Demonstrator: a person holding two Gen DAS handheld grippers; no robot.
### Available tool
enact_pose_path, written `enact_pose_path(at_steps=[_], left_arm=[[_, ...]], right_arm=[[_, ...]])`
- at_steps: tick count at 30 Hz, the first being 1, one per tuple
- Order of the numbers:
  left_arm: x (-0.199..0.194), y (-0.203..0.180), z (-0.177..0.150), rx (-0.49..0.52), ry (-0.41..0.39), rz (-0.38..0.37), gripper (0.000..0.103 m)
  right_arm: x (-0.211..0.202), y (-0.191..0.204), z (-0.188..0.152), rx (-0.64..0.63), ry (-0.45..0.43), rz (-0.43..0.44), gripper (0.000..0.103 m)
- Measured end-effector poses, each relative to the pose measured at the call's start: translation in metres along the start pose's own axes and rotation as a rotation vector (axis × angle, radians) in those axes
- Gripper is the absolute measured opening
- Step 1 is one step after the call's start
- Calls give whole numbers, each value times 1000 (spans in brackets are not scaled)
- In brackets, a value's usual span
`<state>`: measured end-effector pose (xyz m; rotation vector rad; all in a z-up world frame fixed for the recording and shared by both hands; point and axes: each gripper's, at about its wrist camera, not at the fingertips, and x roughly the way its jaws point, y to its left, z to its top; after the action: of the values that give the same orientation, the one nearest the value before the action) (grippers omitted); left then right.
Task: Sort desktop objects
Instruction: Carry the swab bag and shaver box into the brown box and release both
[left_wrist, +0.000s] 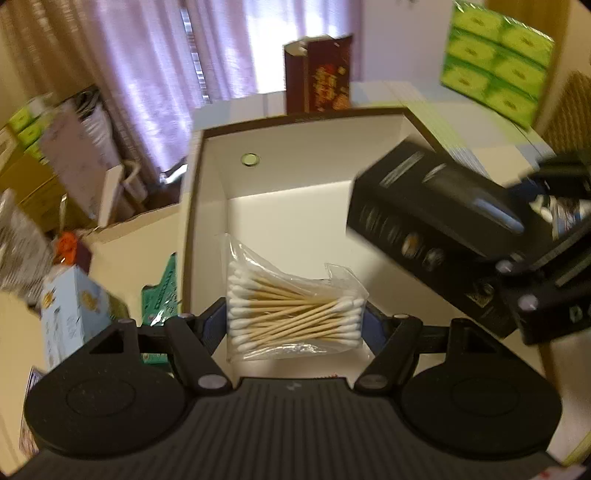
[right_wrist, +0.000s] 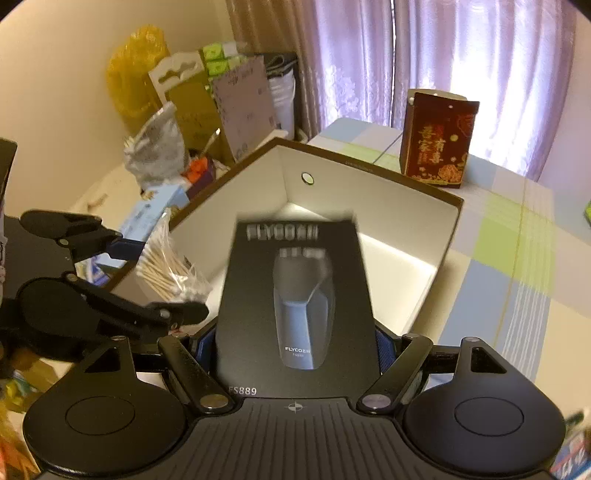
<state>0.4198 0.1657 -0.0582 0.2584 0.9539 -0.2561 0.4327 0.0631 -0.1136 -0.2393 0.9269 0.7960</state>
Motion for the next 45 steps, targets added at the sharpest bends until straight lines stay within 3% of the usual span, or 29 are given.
enact_pose_path(at_steps=[6,10,18,29,34,45], left_arm=[[30,0,-1,93,45,-39,70],[44,5,-4,82,76,-46,70],[57,-6,3,176,78,-14,71],[69,-10,7,265,78,-4,77],[68,-11,6,272,79,5,89],[46,-8,-1,261,47,24,90]], right_arm=[[25,7,5,-106,23,-38,76],[44,5,10,-110,37,-63,76],[66,0,10,-96,67,-71,76],[52,-9,8,-102,38,-60,87],[45,-13,4,-92,29,-56,92],[17,-5,-9,-133,-12,-10,101]])
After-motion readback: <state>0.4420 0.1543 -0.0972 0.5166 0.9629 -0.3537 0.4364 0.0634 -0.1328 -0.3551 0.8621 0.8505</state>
